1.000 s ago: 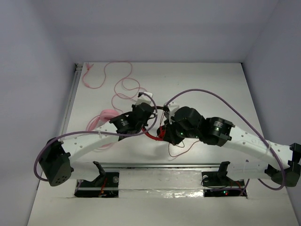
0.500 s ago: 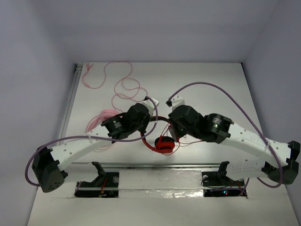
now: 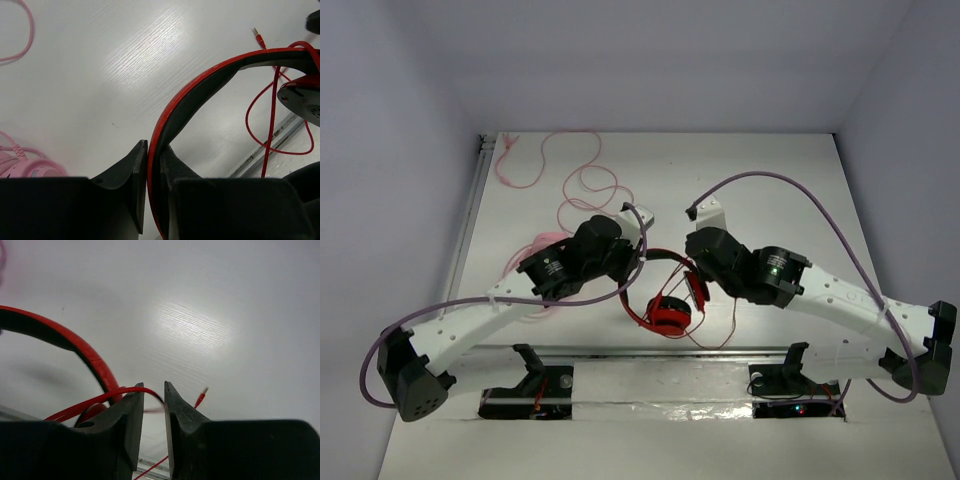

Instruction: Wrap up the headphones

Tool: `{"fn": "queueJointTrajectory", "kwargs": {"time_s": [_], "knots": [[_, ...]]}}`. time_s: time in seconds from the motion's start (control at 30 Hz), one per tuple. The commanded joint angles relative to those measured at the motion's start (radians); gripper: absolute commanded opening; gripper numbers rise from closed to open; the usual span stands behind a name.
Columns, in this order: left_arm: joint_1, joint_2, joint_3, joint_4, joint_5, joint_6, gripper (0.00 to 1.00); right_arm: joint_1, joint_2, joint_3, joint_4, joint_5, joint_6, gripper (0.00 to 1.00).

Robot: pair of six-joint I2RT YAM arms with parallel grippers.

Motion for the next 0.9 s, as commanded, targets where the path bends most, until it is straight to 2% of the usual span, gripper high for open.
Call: {"fn": "queueJointTrajectory", "kwargs": {"time_s": [0.0,0.1,0.4,0.53,0.7,0.87], "knots": [[0.015,-0.060,0.079,0.054,0.064,-0.033,0.00,-0.037,-0.049,-0.065,0.128,0.054,0.022,0.29],[0.034,-0.079,0.083,0.074,0.078,-0.045,0.00,-0.060,-0.121,-0.140,0.232,0.028,0.041,0.31],[0.072,-0.111,0.114,0.140,0.115,-0.096,0.00,-0.102,-0.305,-0.360,0.574,-0.159,0.111,0.29],[0.090,-0.117,0.154,0.142,0.073,-0.119,0.00,-0.111,-0.348,-0.464,0.709,-0.211,0.145,0.39],[0.126,-0.119,0.221,0.136,0.066,-0.152,0.00,-0.134,-0.429,-0.623,0.809,-0.234,0.199,0.45],[0.135,-0.087,0.257,0.119,0.082,-0.168,0.00,-0.181,-0.391,-0.731,0.953,-0.302,0.243,0.52]]}}
